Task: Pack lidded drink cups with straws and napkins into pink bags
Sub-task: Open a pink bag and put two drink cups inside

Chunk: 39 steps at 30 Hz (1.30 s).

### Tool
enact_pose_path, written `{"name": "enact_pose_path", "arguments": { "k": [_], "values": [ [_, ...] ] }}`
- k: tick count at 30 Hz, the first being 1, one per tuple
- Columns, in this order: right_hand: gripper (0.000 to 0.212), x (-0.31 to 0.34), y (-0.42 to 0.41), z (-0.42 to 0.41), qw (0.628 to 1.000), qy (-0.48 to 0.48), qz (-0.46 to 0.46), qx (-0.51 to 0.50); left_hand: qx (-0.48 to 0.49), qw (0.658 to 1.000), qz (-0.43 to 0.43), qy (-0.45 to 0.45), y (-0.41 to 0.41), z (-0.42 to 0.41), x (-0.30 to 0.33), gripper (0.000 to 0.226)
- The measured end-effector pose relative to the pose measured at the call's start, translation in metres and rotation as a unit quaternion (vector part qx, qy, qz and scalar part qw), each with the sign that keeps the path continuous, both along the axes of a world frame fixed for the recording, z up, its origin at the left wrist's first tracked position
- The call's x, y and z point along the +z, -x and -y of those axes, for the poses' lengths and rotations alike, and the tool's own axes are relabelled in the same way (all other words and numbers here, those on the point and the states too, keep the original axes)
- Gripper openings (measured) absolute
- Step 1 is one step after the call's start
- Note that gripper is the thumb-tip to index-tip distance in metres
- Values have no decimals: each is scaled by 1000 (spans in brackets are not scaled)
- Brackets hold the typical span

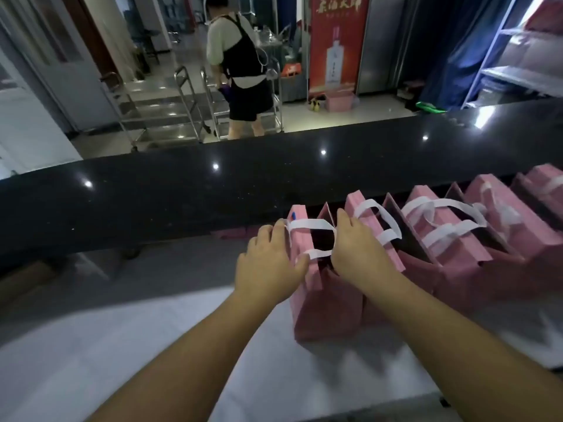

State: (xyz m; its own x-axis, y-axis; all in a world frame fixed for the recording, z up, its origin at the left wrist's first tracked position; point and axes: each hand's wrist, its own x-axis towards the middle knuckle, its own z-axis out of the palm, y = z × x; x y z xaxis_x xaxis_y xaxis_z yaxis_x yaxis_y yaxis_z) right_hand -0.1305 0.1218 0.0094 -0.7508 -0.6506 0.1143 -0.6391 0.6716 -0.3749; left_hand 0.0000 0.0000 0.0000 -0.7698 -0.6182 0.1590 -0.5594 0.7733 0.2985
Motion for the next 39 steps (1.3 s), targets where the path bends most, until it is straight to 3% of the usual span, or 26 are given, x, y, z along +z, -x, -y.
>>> {"name": "enact_pose_path", "arguments": {
  "k": [7, 19, 23, 30, 34, 39],
  "values": [
    [20, -6, 21, 7, 994, -28, 95, -45, -3, 997, 42, -60, 43, -17, -15, 96],
    [41, -10, 28, 22, 975, -166, 141, -34, 85, 985, 39, -146, 54, -7, -20, 81],
    [46, -20, 27, 28, 971, -196, 130, -47, 150, 975, 14, -162, 38, 4, -18, 53],
    [20, -15, -4, 44, 990, -117, 71, 17, 222, 944, -57, -239, -43, 31, -6, 26],
    [19, -1, -46, 65, 986, -99, 59, 119, 270, 909, -137, -285, -121, 39, 3, 28],
    [12, 11, -137, 110, 970, -128, 50, 200, 359, 888, -166, -235, -237, 39, 19, 40]
  ]
}}
